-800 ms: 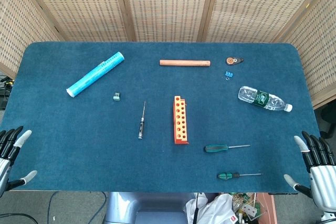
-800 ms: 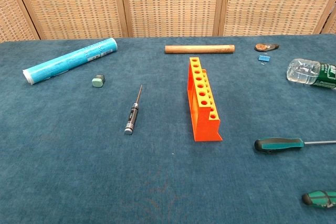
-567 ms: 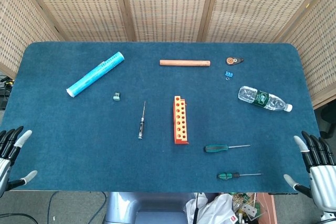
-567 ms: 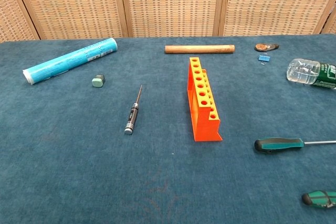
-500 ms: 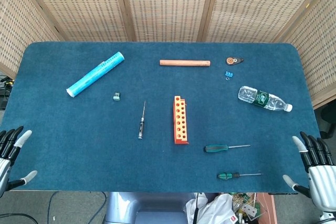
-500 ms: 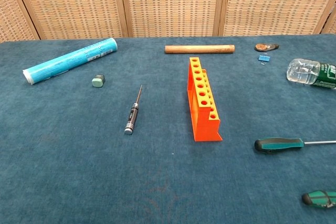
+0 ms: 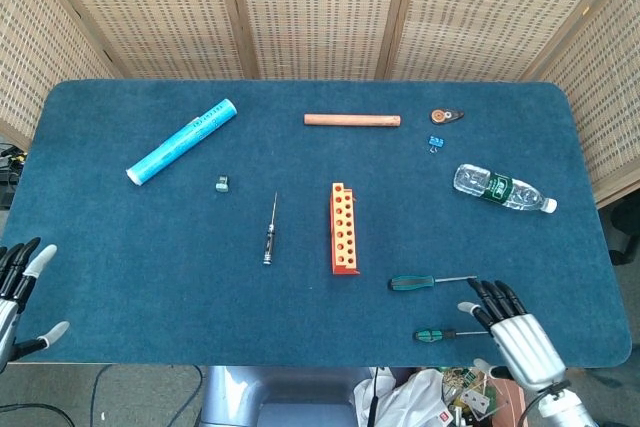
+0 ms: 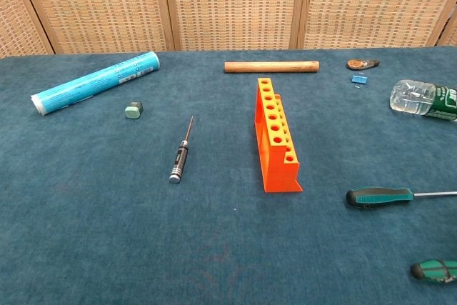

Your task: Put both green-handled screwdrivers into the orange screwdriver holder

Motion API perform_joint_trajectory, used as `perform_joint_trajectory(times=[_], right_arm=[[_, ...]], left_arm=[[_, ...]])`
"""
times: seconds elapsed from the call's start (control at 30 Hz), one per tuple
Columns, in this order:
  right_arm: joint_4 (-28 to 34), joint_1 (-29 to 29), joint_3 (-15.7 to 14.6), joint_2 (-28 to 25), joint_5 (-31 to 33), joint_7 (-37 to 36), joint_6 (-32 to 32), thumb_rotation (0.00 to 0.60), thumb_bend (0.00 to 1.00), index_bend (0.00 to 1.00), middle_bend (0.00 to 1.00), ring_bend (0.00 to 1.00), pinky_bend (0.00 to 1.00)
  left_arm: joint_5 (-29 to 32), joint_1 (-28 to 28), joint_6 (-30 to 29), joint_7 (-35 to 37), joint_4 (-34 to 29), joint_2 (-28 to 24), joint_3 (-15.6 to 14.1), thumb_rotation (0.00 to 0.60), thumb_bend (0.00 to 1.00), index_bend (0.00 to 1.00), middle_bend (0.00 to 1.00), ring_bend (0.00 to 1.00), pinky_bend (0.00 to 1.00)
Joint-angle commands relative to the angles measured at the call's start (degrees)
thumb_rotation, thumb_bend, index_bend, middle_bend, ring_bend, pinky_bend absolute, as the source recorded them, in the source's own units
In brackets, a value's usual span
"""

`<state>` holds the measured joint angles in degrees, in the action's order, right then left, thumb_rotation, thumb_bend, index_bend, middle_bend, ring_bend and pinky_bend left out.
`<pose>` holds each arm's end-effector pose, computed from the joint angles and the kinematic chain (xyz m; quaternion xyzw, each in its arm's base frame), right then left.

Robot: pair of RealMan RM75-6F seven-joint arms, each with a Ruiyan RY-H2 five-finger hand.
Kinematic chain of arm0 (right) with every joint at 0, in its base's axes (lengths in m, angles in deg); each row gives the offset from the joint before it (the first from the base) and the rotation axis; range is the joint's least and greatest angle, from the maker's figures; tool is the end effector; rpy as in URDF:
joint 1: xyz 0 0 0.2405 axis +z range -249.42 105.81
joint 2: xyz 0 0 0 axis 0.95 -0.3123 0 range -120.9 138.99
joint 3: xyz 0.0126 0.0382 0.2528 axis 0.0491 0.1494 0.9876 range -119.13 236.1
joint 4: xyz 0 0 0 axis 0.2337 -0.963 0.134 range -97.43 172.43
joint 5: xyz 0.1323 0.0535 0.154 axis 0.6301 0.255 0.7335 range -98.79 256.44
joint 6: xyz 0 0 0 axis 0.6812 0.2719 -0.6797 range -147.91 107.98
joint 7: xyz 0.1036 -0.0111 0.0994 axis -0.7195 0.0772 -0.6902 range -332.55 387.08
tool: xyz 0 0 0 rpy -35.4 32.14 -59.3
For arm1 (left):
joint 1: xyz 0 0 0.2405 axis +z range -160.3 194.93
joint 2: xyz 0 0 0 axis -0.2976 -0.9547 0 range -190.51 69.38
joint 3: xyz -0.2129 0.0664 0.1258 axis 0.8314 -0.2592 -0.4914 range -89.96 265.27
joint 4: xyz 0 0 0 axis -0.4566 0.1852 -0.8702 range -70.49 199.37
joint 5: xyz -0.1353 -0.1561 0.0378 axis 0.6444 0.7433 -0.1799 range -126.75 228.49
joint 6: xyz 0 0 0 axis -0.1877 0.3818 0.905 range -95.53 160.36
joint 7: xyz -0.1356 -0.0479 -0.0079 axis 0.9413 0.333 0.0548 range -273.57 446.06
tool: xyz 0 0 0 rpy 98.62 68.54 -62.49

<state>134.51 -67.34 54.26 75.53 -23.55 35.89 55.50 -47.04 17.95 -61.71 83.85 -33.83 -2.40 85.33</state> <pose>-0.2697 -0.1395 0.0896 0.7344 -0.3769 0.3459 0.4460 -0.2837 0.1311 0.1799 -0.6270 -0.3441 -0.4088 0.5669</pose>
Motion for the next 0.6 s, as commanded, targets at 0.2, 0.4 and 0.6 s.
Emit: perform_joint_trajectory(times=[0.2, 0.4, 0.6], right_arm=[[-2.71, 3.53, 0.97, 6.02, 4.14, 7.02, -6.19, 0.600, 0.26, 0.34, 0.00, 0.00, 0.00], [-2.57, 4.82, 0.69, 7.67, 5.68, 9.72, -8.69, 0.600, 0.28, 0.37, 0.00, 0.00, 0.00], [-2.52, 5.43, 0.48, 9.28, 7.13, 12.27, -10.09, 0.600, 0.28, 0.38, 0.00, 0.00, 0.00]], left_arm=[[1.70, -0.71, 1.74, -0.26, -0.37, -0.10, 0.61, 0.600, 0.00, 0.00, 0.00, 0.00, 0.00], [2.07, -0.89, 2.10, -0.65, -0.57, 0.00, 0.79, 0.600, 0.00, 0.00, 0.00, 0.00, 0.00], [2.20, -0.80, 2.00, -0.67, -0.60, 0.07, 0.82, 0.600, 0.00, 0.00, 0.00, 0.00, 0.00]])
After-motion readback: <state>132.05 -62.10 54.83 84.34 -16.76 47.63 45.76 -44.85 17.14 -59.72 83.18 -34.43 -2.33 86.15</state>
